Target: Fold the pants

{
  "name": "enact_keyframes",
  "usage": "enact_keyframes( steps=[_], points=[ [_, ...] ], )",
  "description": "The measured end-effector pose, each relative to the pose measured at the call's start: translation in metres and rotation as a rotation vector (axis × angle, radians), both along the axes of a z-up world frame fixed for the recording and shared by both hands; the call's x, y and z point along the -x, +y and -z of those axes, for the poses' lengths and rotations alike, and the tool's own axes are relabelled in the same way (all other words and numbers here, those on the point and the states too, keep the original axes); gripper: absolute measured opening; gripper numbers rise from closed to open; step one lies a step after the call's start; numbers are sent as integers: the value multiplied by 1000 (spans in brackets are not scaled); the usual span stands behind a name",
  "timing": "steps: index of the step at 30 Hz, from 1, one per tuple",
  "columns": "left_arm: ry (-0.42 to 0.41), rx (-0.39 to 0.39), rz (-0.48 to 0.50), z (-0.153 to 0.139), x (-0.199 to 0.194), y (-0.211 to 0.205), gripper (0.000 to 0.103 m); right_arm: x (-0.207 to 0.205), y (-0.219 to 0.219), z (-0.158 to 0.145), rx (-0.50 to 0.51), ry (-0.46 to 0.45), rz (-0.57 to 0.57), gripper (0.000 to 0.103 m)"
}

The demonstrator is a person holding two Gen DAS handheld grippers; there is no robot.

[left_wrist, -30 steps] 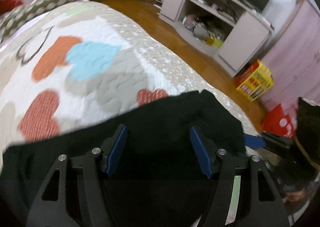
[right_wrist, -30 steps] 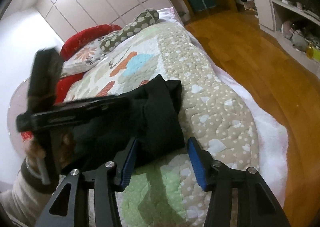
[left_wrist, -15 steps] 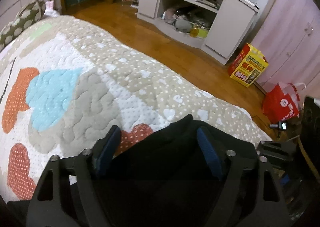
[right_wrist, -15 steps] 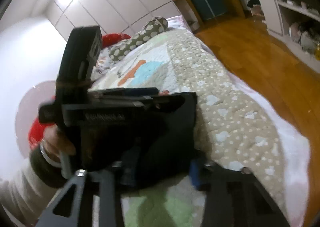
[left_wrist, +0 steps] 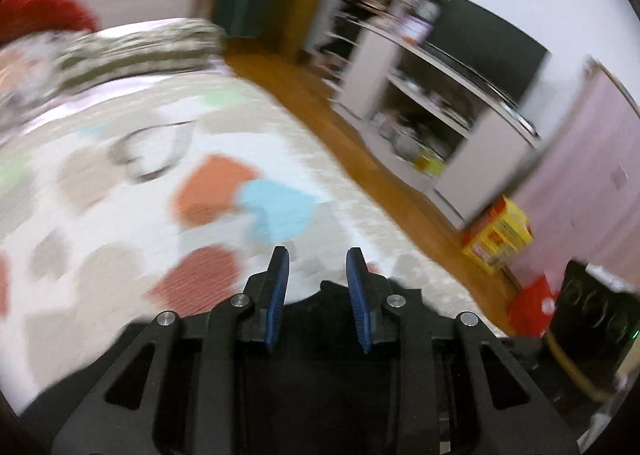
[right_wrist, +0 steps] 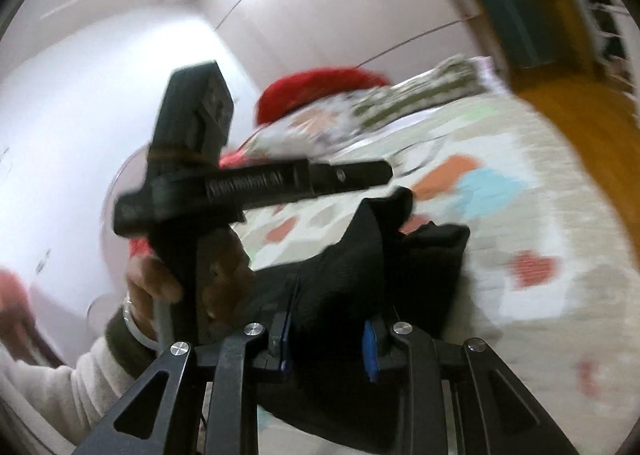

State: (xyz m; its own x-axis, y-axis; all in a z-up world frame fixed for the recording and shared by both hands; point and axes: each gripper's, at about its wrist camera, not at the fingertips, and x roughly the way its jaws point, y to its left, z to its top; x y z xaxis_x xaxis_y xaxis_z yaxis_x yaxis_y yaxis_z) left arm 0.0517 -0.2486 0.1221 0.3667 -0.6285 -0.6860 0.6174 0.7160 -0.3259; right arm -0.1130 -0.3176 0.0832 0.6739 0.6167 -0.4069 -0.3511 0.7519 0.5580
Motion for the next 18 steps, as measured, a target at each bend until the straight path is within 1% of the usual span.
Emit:
enact_keyframes(
  steps=[1, 2, 4, 5, 6, 7, 9, 11, 12, 13, 14, 15, 16, 17, 18],
  points=[
    [5, 0, -35, 2, 1, 16, 28, -7, 18, 9, -3, 24, -40, 28],
    [16, -10, -85, 7, 3, 38, 28, -12, 34, 20, 1, 68, -90, 35],
    [49, -34, -155, 19, 8, 66, 28, -23, 62, 43, 12, 195, -173, 45],
    [65, -47, -179, 26, 13, 75, 28, -22, 74, 51, 1, 251, -234, 45],
    [77, -56, -195, 30, 16, 83, 28, -15, 79, 48, 4, 240, -269, 45],
    [84, -69, -216, 35, 21, 92, 28, -9, 79, 42, 18, 212, -280, 45],
    [78, -92, -240, 40, 31, 102, 28, 6, 70, 24, 32, 152, -308, 47],
    [93, -86, -252, 45, 41, 108, 28, 13, 53, 12, 34, 111, -272, 51],
    [108, -73, -255, 48, 45, 109, 28, 12, 40, 8, 77, 96, -191, 51],
    [121, -57, -258, 51, 49, 110, 28, 11, 33, 8, 106, 96, -138, 51],
    [128, -47, -258, 54, 56, 108, 28, 4, 24, 11, 145, 106, -53, 51],
    [126, -46, -261, 55, 62, 105, 28, -1, 20, 14, 162, 116, -10, 51],
    [122, -55, -268, 57, 66, 100, 36, -8, 17, 18, 173, 126, 17, 51],
    [118, -78, -278, 60, 68, 93, 47, -15, 16, 22, 178, 131, 28, 51],
    [113, -97, -283, 64, 71, 90, 49, -24, 21, 28, 197, 141, 33, 51]
  ],
)
